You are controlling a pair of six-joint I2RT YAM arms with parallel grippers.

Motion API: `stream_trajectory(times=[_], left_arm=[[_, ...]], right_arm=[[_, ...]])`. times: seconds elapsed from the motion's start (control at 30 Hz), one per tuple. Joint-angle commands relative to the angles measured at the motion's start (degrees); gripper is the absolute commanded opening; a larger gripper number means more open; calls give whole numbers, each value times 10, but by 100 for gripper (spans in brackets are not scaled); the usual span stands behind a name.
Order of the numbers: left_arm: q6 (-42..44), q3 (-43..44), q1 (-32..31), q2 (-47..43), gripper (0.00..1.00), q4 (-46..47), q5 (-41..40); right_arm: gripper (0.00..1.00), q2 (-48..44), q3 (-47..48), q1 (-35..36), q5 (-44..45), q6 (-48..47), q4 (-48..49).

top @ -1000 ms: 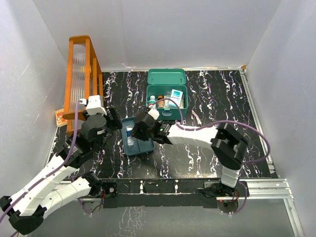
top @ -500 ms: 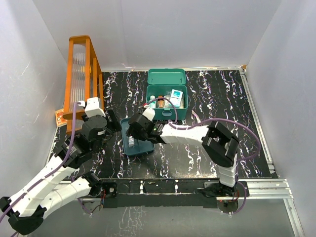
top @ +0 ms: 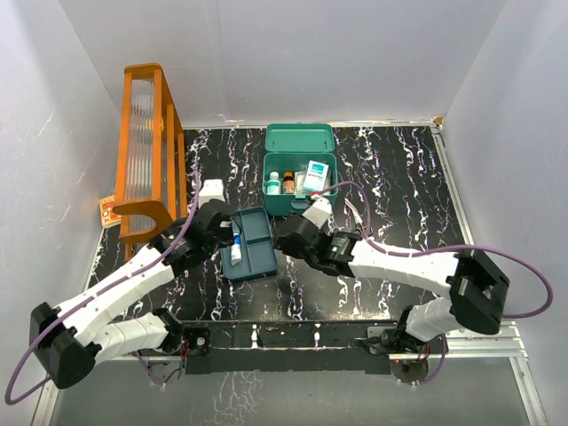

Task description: Organize the medicine kit

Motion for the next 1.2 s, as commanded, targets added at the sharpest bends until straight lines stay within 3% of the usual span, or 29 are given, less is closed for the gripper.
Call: stream_trajectory(times=[0.0, 0.17, 0.43, 0.73, 1.17], left_arm=[[-21, -35, -2, 29, 29, 13, 34], [-24, -51, -3, 55, 29, 49, 64], [-13, -43, -2, 87, 31, 73, 83], [-6, -43, -2, 81, 33, 89, 93], [-1, -50, -2, 53, 43, 81, 75]], right_arm=[[34, -60, -45, -8, 68, 25, -54], [34, -120, -82, -43, 99, 33, -117], [38, -187, -140, -198, 35, -51, -142], [45, -137, -144, -279, -73, -135, -94], [45, -56, -128, -316, -86, -209, -44]])
